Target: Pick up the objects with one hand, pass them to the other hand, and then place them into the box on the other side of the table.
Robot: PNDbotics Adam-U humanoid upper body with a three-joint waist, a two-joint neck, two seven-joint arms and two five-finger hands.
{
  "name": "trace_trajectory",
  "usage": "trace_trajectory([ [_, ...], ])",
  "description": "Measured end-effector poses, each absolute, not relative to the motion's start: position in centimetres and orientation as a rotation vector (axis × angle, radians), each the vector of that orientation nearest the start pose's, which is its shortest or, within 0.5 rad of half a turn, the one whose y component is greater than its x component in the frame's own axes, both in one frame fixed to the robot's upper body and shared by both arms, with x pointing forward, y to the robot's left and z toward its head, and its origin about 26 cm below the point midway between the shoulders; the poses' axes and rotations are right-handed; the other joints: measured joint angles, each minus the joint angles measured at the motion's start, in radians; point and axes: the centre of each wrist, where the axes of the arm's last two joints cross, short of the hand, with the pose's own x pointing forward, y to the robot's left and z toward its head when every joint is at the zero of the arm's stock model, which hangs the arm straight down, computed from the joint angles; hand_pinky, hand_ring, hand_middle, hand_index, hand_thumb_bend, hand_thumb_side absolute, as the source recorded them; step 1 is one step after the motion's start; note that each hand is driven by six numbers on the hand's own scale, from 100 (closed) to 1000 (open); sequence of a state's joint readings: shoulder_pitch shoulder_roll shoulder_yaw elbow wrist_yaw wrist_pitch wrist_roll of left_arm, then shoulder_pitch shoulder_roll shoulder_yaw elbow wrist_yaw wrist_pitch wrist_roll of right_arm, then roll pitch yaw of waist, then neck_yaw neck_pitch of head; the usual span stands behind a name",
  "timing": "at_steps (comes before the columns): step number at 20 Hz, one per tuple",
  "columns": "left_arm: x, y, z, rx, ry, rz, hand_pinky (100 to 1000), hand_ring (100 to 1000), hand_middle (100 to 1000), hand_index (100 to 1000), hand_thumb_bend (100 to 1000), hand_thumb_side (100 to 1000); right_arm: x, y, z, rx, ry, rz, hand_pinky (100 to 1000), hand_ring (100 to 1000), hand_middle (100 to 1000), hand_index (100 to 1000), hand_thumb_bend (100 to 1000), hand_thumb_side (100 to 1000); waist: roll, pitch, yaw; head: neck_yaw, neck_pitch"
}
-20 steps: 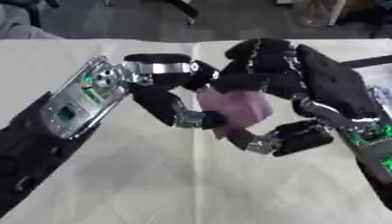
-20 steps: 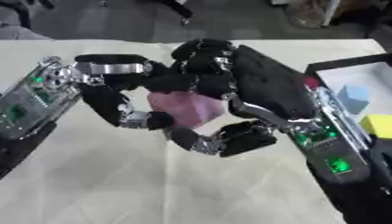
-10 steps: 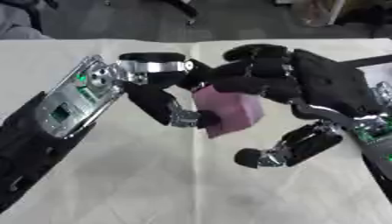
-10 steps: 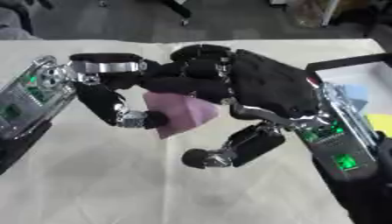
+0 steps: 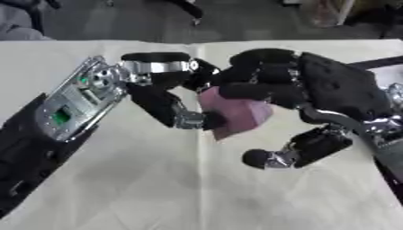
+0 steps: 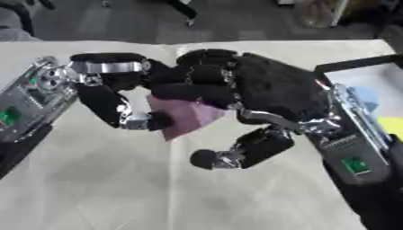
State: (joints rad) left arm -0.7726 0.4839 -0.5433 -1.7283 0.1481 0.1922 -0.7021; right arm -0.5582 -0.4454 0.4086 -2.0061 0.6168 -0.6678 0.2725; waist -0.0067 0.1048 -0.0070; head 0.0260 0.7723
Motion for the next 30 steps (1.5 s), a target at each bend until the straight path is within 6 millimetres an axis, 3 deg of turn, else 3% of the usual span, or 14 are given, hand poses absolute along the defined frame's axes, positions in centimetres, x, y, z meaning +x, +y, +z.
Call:
trace_trajectory([
  [11, 34.68, 13.89, 23.01, -0.5, -1.547, -1.658, 717, 567, 501, 603, 175, 488, 29.47, -15.85, 23.0, 0.401, 2.36, -1.738, 855, 860, 888, 1000, 286, 320, 0.007, 0.0, -0.002, -0.007, 0.0],
  [17, 34.65, 13.8, 22.9, -0.503, -1.541, -1.661, 718, 567, 501, 603, 177, 486, 29.44, -15.77, 22.93, 0.419, 2.367, -1.716, 820, 814, 825, 1000, 262, 246, 0.011, 0.0, -0.005, -0.011, 0.0],
  [20, 34.65, 13.8, 22.9, -0.504, -1.54, -1.662, 718, 568, 502, 604, 176, 484, 29.41, -15.71, 22.89, 0.429, 2.367, -1.696, 777, 716, 763, 977, 175, 102, 0.011, 0.0, -0.005, -0.012, 0.0],
  [21, 34.65, 13.8, 22.9, -0.504, -1.54, -1.662, 718, 568, 502, 604, 177, 484, 29.39, -15.66, 22.84, 0.428, 2.368, -1.688, 772, 698, 755, 971, 160, 100, 0.011, 0.0, -0.005, -0.012, 0.0],
  [23, 34.65, 13.8, 22.91, -0.504, -1.54, -1.661, 718, 571, 506, 607, 178, 481, 29.36, -15.67, 22.71, 0.429, 2.376, -1.67, 736, 575, 683, 925, 100, 100, 0.011, 0.0, -0.004, -0.012, 0.0],
  [28, 34.58, 13.78, 23.31, -0.507, -1.556, -1.654, 718, 578, 519, 621, 183, 500, 29.34, -15.65, 22.52, 0.414, 2.421, -1.581, 673, 351, 584, 847, 100, 100, 0.011, 0.0, -0.003, -0.013, 0.0],
  [30, 34.51, 13.74, 23.5, -0.508, -1.564, -1.65, 718, 583, 528, 630, 192, 537, 29.37, -15.7, 22.49, 0.408, 2.439, -1.542, 658, 304, 571, 832, 100, 100, 0.011, 0.0, -0.001, -0.013, 0.0],
])
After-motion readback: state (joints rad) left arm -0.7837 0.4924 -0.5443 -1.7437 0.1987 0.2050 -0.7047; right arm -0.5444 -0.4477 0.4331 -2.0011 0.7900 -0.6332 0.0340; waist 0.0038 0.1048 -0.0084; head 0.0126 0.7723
